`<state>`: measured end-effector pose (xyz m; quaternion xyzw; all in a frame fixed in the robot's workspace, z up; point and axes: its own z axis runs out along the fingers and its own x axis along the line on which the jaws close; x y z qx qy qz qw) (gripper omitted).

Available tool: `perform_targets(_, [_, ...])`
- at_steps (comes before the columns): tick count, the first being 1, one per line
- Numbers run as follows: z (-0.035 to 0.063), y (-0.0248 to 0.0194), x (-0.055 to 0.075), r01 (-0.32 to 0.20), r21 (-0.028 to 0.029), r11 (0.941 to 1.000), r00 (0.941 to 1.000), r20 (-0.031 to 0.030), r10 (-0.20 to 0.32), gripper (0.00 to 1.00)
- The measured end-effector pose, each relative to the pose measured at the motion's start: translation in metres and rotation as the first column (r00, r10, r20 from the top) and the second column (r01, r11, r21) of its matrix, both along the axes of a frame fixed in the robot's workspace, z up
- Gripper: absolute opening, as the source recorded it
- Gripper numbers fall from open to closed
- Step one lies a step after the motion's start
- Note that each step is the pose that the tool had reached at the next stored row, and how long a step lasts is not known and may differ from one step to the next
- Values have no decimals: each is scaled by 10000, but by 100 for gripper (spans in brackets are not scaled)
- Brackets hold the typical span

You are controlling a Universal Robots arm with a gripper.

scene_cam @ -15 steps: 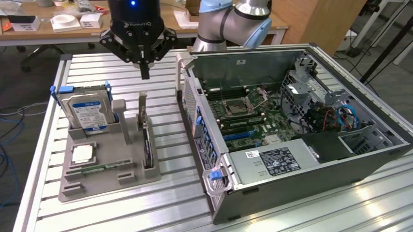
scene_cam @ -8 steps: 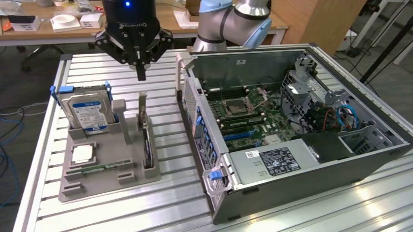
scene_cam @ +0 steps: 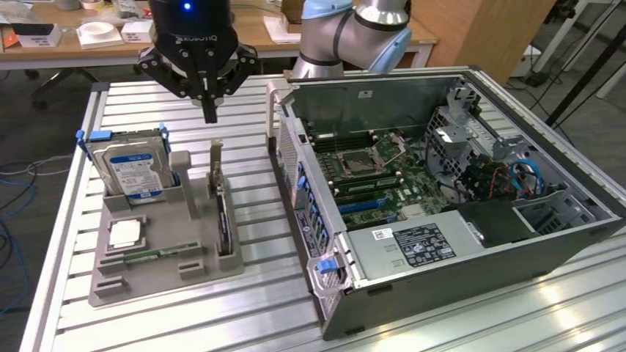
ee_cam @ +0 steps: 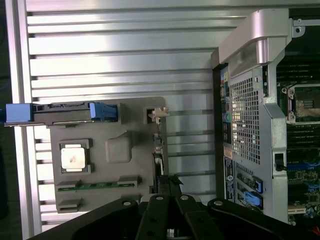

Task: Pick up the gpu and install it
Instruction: 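Reach for the gpu, then pick up the gpu and move the gpu toward the slot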

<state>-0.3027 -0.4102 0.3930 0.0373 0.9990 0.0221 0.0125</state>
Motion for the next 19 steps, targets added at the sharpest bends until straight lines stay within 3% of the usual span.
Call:
perform_targets(13, [1,0,-1,3,-1,10000,10000,-1,-3,11])
perform_targets(16, [0,0,-1,3,-1,10000,10000,-1,-3,29])
perform_targets(17, [0,0,-1,2,-1,10000,10000,0,-2,29])
perform_targets(19, [1,0,-1,2,-1,10000,10000,-1,-2,41])
